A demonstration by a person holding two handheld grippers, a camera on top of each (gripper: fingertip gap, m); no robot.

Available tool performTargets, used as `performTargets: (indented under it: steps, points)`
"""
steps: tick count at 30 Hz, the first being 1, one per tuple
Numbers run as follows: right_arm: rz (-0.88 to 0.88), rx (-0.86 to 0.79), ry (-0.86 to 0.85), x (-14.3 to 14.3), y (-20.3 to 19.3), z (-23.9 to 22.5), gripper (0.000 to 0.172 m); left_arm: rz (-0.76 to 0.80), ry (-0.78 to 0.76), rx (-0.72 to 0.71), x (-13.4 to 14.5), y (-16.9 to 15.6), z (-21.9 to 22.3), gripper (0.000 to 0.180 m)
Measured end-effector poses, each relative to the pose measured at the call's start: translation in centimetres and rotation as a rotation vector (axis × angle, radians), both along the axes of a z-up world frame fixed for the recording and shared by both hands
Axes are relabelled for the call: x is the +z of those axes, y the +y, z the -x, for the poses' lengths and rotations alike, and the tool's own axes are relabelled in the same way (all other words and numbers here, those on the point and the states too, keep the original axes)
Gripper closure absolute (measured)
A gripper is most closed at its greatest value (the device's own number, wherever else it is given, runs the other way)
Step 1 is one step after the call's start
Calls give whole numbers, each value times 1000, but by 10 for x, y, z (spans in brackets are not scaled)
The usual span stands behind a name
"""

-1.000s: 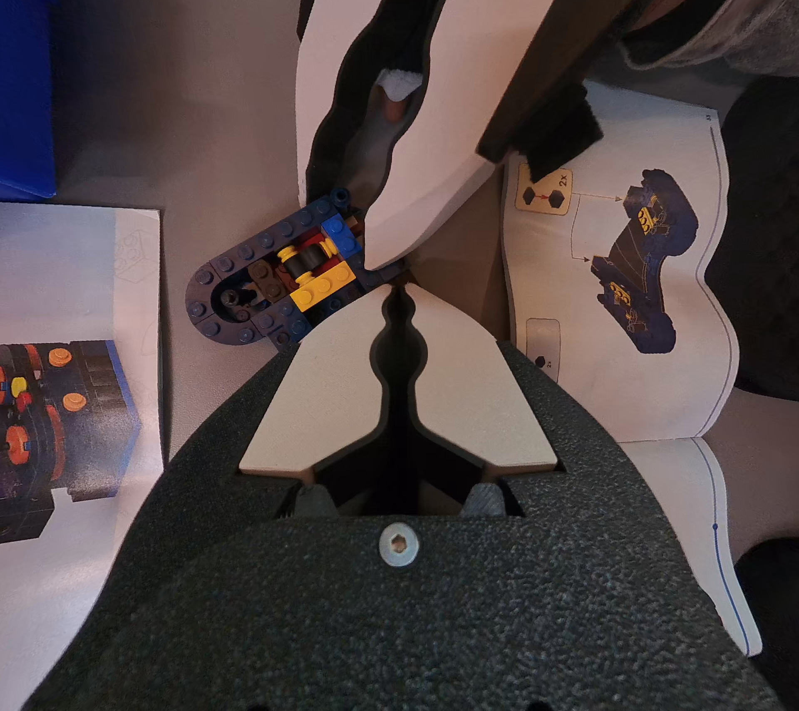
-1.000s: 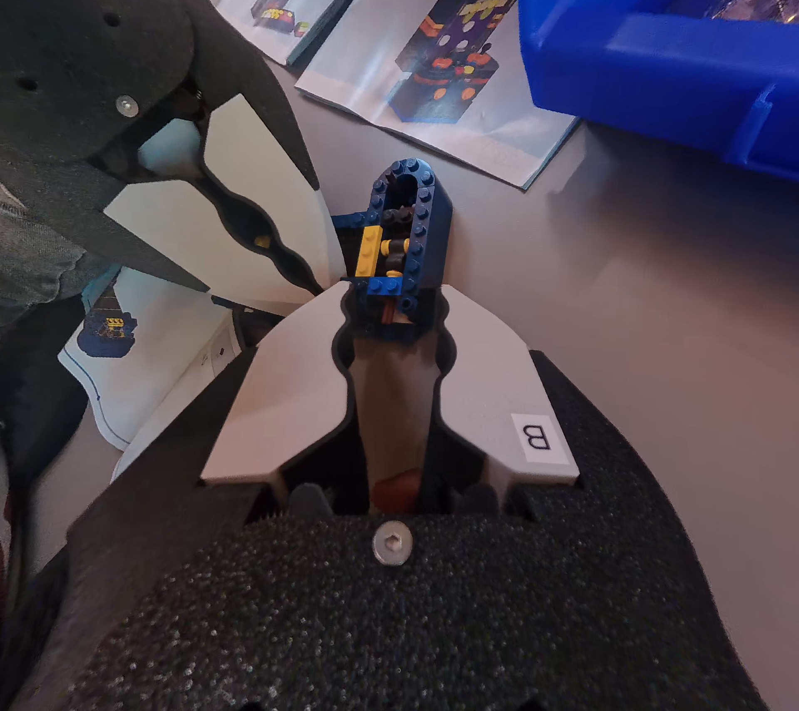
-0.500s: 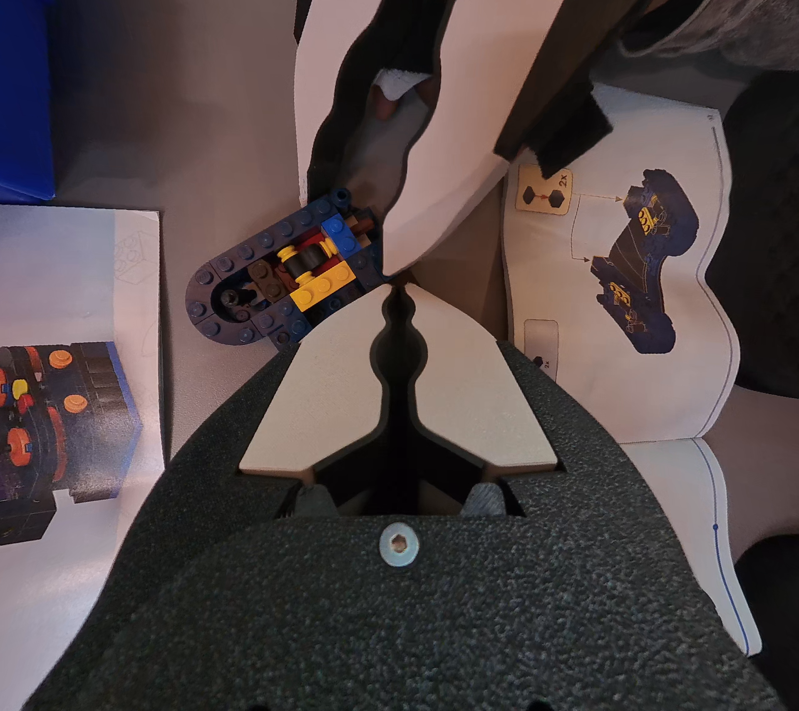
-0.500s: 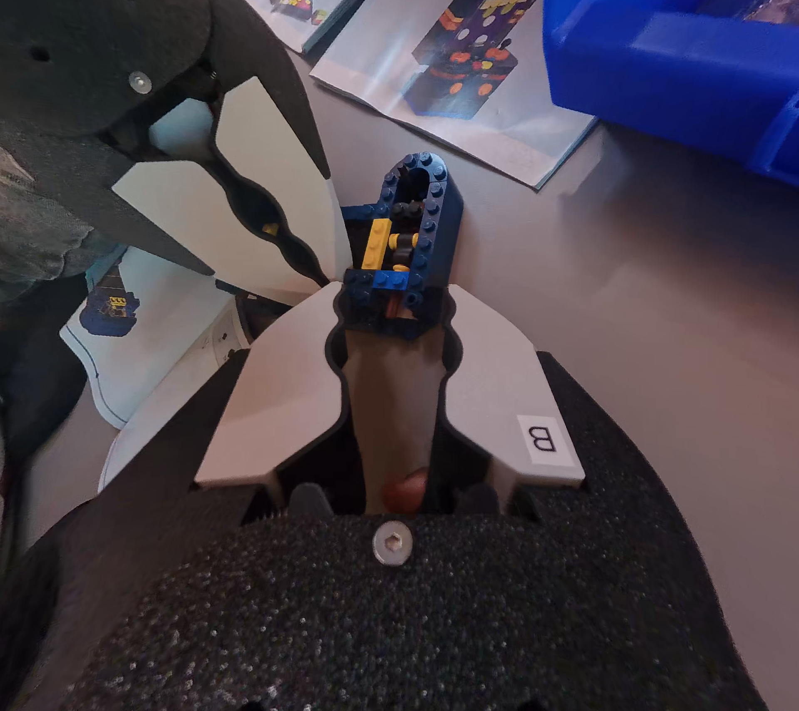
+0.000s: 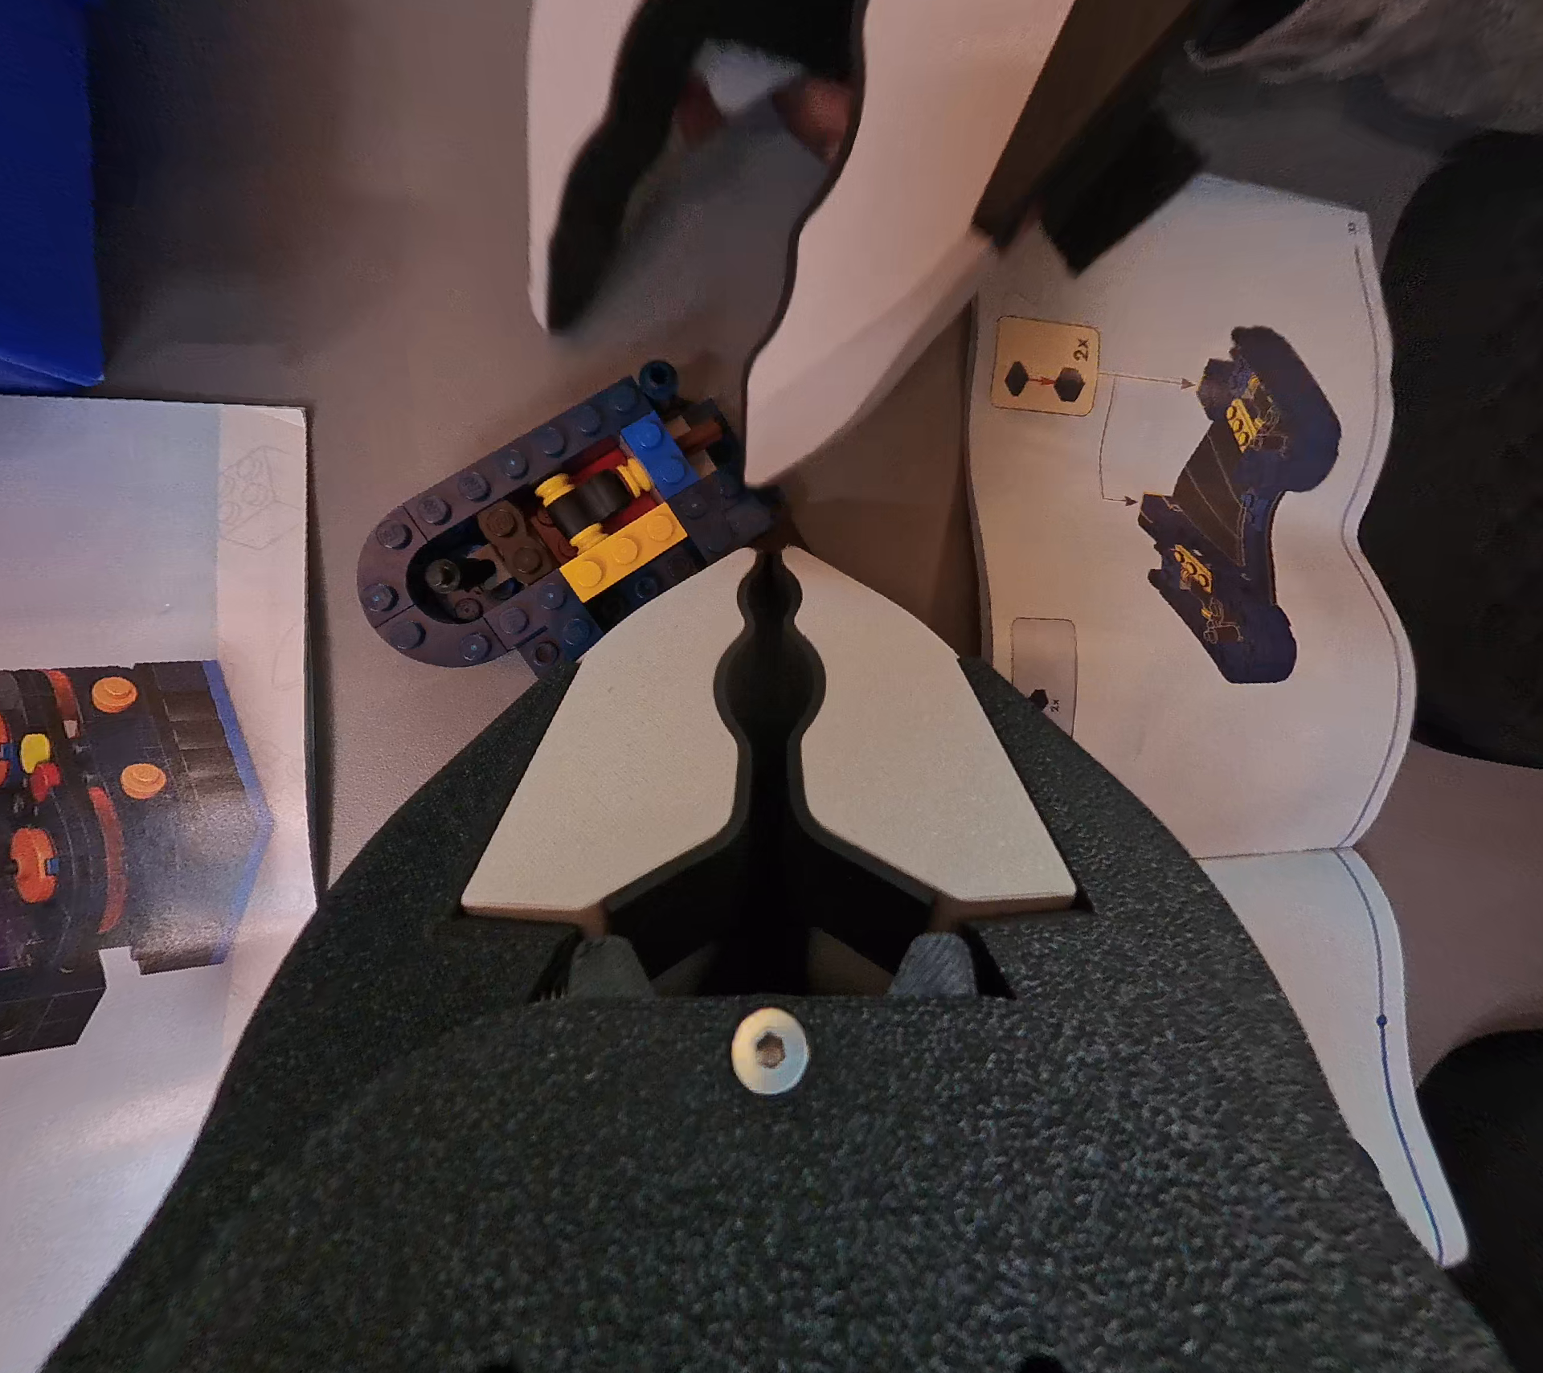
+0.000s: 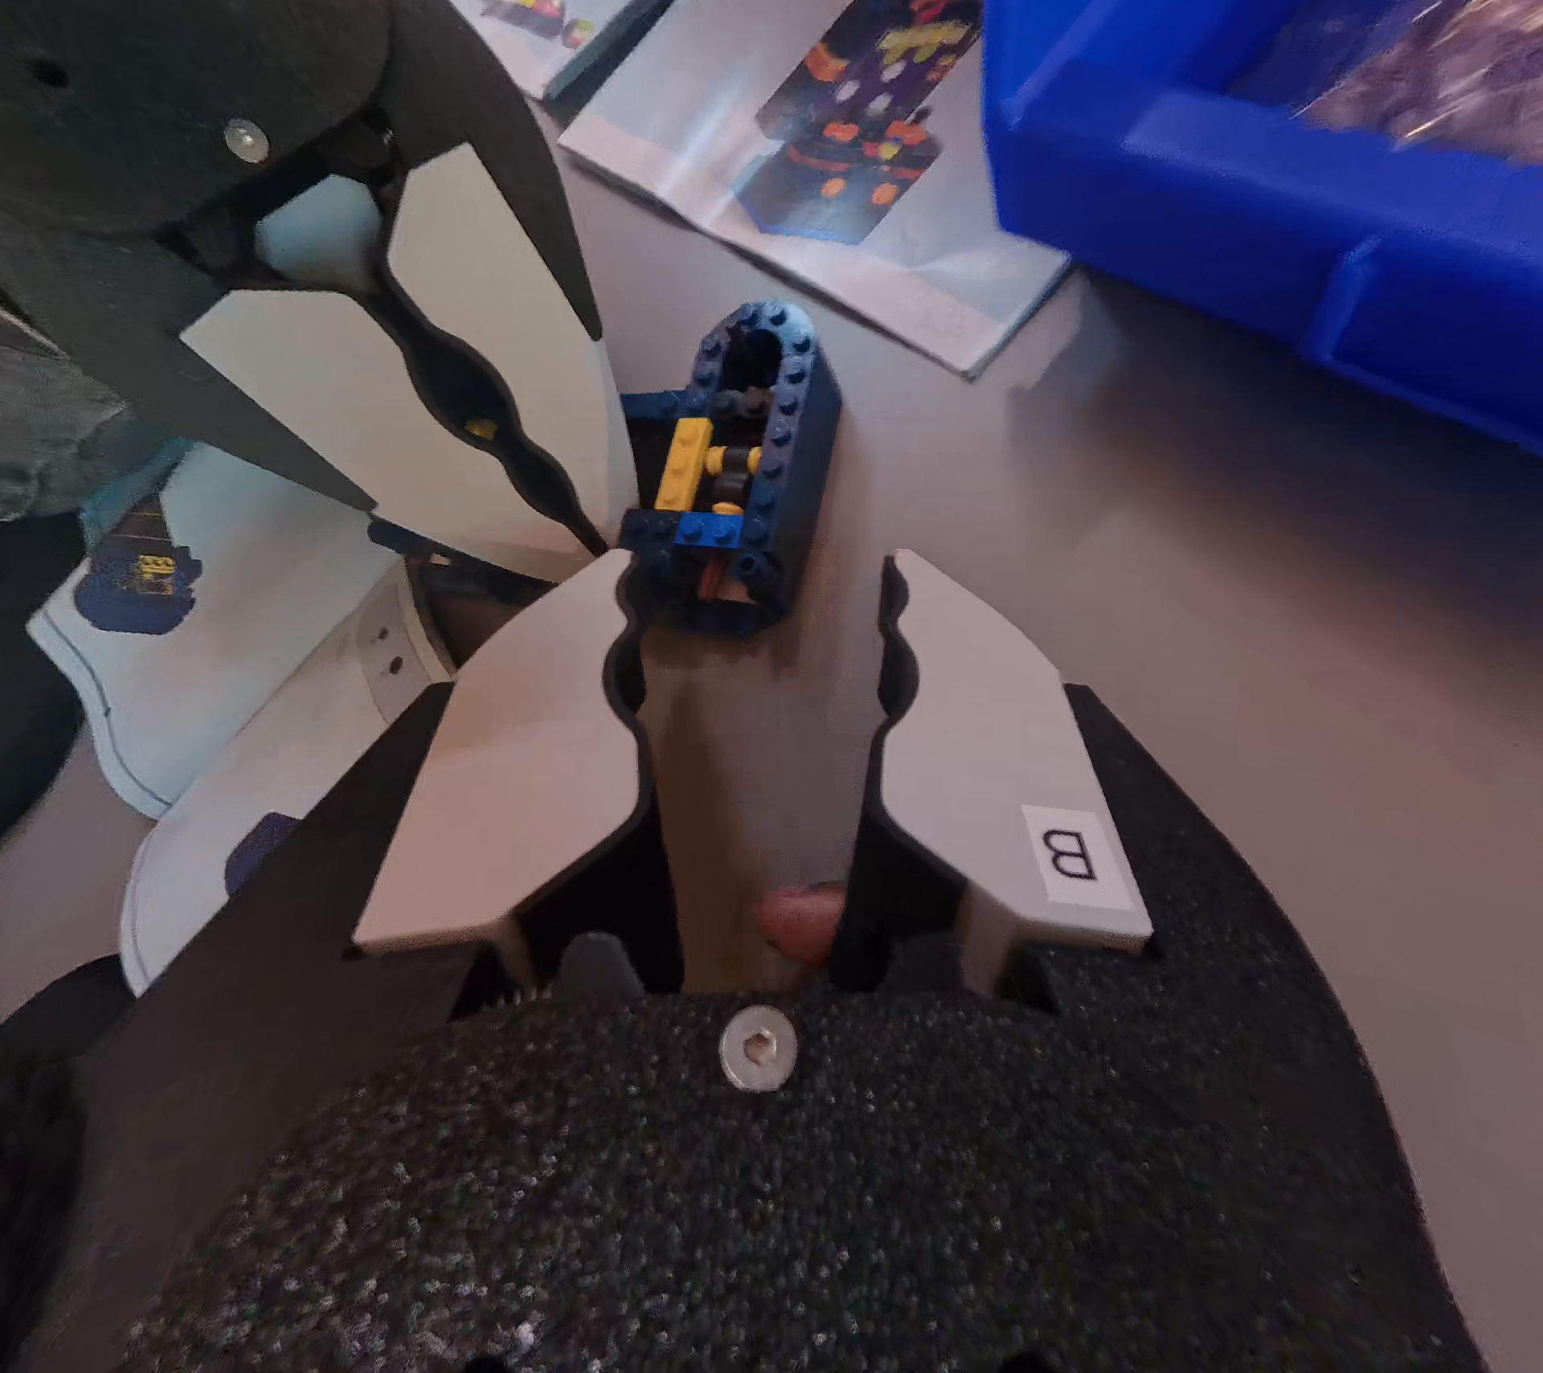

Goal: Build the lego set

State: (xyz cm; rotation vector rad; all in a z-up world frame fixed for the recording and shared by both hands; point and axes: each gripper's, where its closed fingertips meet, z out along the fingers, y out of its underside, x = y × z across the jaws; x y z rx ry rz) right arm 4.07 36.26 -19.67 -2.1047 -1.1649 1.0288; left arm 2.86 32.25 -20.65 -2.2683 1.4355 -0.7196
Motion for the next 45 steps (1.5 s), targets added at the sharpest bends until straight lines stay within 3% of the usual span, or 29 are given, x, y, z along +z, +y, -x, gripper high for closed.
performTargets:
  steps: [2,4,7,16,34,36,38,45]
  points:
    - [-101,-27,69,25,8,-8,127,-1,1,-1,0,0,0,180]
    - [-247,78,75,41,-6,-6,172,-2,2,-2,0,0,0,180]
    - [-455,223,-76,27,-25,6,172,-3,2,-3,0,0,0,180]
    - [-462,262,-146,9,-31,16,172,-5,3,-4,0,0,0,180]
    - [-490,209,-71,8,-27,19,171,-15,9,-8,0,0,0,180]
    - [-580,218,-57,13,-24,16,172,-14,8,-7,0,0,0,180]
    - [-554,197,20,28,-24,16,172,-14,8,-8,0,0,0,180]
    - [-543,235,-31,21,-29,19,172,-10,6,-6,-1,0,0,180]
